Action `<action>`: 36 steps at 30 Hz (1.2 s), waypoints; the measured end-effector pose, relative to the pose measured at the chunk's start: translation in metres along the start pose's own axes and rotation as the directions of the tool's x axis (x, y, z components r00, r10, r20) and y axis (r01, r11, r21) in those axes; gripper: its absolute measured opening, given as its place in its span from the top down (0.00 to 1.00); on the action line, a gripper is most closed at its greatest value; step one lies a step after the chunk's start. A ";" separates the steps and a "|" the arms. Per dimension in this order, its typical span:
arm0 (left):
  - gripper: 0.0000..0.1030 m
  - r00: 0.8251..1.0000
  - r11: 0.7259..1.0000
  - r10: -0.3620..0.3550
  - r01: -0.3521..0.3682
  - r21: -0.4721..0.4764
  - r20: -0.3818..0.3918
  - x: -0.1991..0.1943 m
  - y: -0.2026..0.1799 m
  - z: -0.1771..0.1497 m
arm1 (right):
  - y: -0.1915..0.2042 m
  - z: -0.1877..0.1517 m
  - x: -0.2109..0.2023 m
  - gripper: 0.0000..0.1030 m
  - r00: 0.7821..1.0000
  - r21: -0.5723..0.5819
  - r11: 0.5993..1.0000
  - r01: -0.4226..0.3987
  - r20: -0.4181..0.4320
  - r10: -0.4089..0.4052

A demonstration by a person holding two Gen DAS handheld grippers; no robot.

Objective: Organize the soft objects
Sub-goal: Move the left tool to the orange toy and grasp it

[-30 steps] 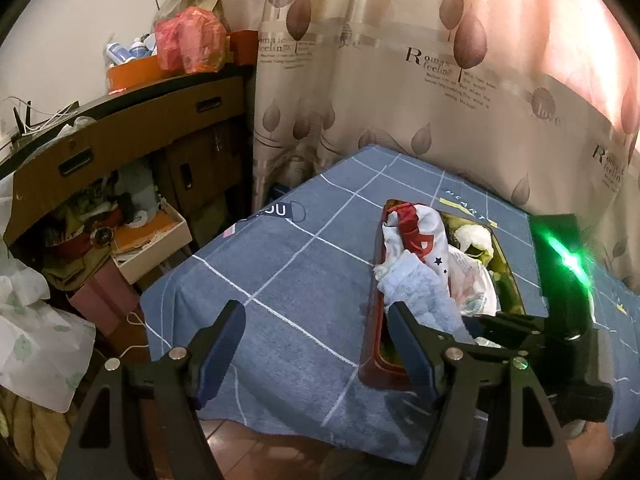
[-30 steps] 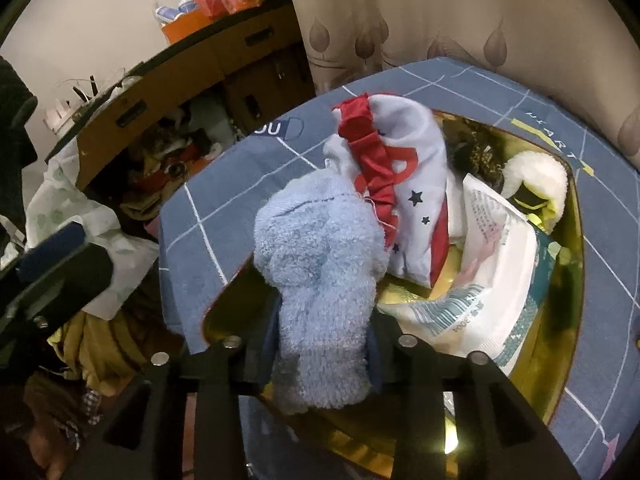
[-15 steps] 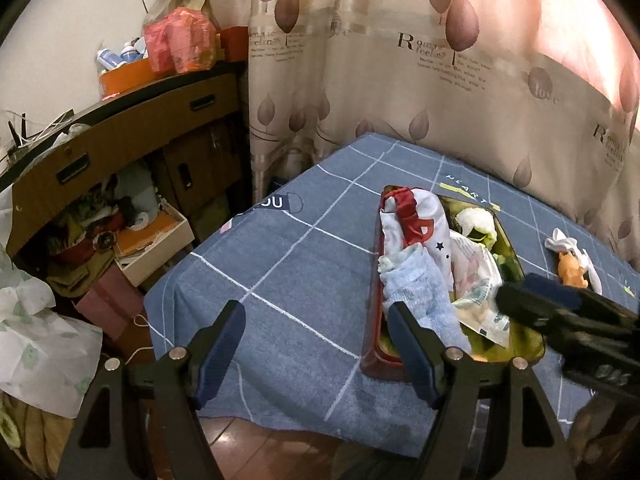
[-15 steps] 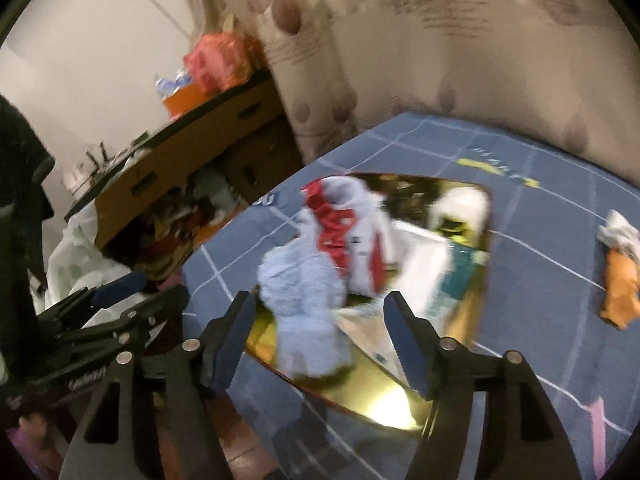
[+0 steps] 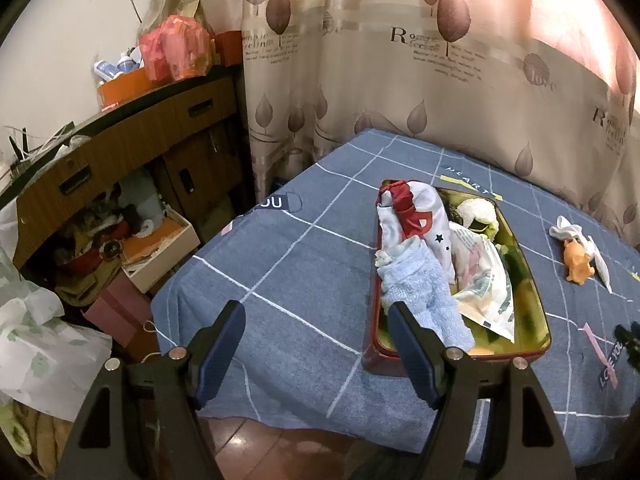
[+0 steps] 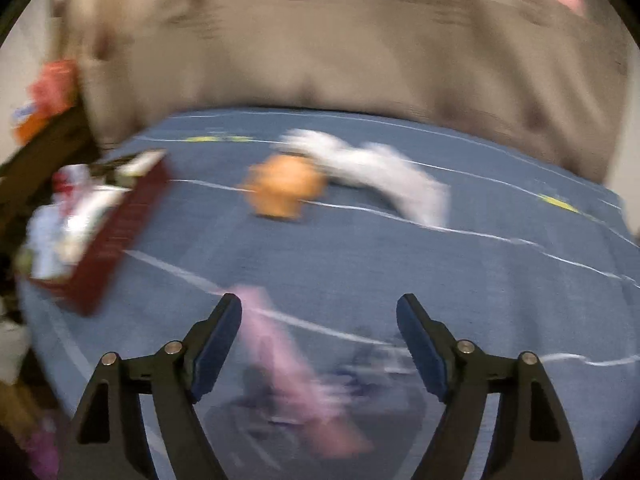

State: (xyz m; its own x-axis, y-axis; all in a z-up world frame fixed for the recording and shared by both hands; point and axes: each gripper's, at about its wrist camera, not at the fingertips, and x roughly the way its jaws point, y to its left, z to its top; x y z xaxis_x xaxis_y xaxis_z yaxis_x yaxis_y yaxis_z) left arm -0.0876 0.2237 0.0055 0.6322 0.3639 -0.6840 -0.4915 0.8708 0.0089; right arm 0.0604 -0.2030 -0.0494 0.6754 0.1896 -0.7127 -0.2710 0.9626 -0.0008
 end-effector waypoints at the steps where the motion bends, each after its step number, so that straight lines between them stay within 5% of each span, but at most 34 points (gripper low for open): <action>1: 0.27 1.000 1.000 0.006 -0.006 0.009 0.002 0.000 -0.002 -0.001 | -0.014 -0.002 0.003 0.18 0.999 0.007 0.999 0.037 -0.012 -0.037; 6: 0.27 0.998 0.996 0.042 -0.045 0.075 0.041 -0.007 -0.019 -0.004 | -0.074 -0.018 0.018 0.15 0.981 0.023 0.982 0.187 -0.059 -0.186; 12: 0.27 0.994 0.980 0.041 -0.060 0.190 0.099 -0.025 -0.055 -0.008 | -0.114 -0.020 0.024 0.07 0.990 0.183 0.976 0.122 -0.092 -0.106; 19: 0.26 0.988 0.946 -0.148 0.129 0.299 0.041 -0.041 -0.129 0.002 | -0.101 -0.020 0.030 0.03 0.985 0.123 0.984 0.128 -0.130 -0.111; 24: 0.26 0.941 0.871 -0.313 0.339 0.355 -0.130 -0.025 -0.202 0.017 | -0.099 -0.022 0.030 0.03 0.988 0.121 0.987 0.102 -0.128 -0.086; 31: 0.25 0.875 0.814 -0.359 0.464 0.350 -0.324 0.028 -0.290 0.037 | -0.106 -0.022 0.025 0.02 0.996 0.156 0.987 0.044 -0.088 -0.030; 36: 0.26 0.843 0.809 -0.361 0.496 0.317 -0.398 0.070 -0.329 0.052 | -0.106 -0.022 0.020 0.02 0.998 0.161 0.987 0.011 -0.062 -0.001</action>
State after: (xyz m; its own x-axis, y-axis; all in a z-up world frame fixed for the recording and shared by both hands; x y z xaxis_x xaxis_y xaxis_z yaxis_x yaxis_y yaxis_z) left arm 0.1500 -0.0204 -0.0075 0.4722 -0.1390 -0.8704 0.1059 0.9893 -0.1006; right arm 0.0878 -0.3059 -0.0794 0.6318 0.1764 -0.7548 -0.1495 0.9832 0.1046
